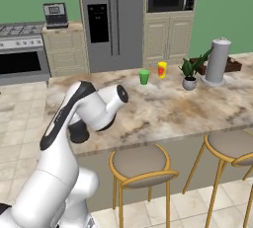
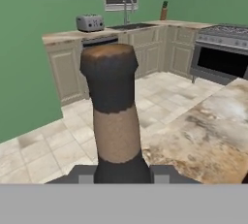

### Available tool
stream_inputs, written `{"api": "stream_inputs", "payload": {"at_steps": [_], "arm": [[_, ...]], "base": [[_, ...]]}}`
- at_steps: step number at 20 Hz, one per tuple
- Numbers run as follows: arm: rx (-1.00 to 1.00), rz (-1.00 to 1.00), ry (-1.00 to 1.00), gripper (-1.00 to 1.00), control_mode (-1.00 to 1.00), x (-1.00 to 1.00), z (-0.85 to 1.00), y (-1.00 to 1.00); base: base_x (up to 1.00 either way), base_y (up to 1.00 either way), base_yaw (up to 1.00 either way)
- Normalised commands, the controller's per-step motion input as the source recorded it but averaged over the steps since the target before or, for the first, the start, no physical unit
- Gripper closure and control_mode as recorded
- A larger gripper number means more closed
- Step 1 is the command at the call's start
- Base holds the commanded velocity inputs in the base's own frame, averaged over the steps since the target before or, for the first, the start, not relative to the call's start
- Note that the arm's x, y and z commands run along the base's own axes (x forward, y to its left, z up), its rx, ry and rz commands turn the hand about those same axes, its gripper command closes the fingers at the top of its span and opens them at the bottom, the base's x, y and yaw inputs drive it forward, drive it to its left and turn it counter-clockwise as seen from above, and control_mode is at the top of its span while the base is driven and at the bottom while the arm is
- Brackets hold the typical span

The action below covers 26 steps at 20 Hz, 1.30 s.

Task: Place the drinks on the dining counter in a tight cluster.

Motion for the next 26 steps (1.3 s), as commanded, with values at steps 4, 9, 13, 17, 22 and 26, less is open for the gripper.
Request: {"api": "stream_inputs", "payload": {"at_steps": [4,9,13,17,22,26], "arm": [[0.0,0.0,0.04,1.0,-1.0,0.76,0.0,0.0],[0.0,0.0,0.01,1.0,-1.0,0.47,0.0,0.0],[0.0,0.0,0.02,1.0,-1.0,0.21,-0.08,0.0],[0.0,0.0,0.0,1.0,-1.0,0.01,-0.31,0.0],[0.0,0.0,0.0,1.0,-1.0,0.01,-0.67,0.0],[0.0,-0.01,0.0,1.0,-1.0,0.22,-0.52,0.0]], "base": [[0.0,0.0,0.0],[0.0,0.0,0.0],[0.0,0.0,0.0],[0.0,0.0,0.0],[0.0,0.0,0.0],[0.0,0.0,0.0]]}}
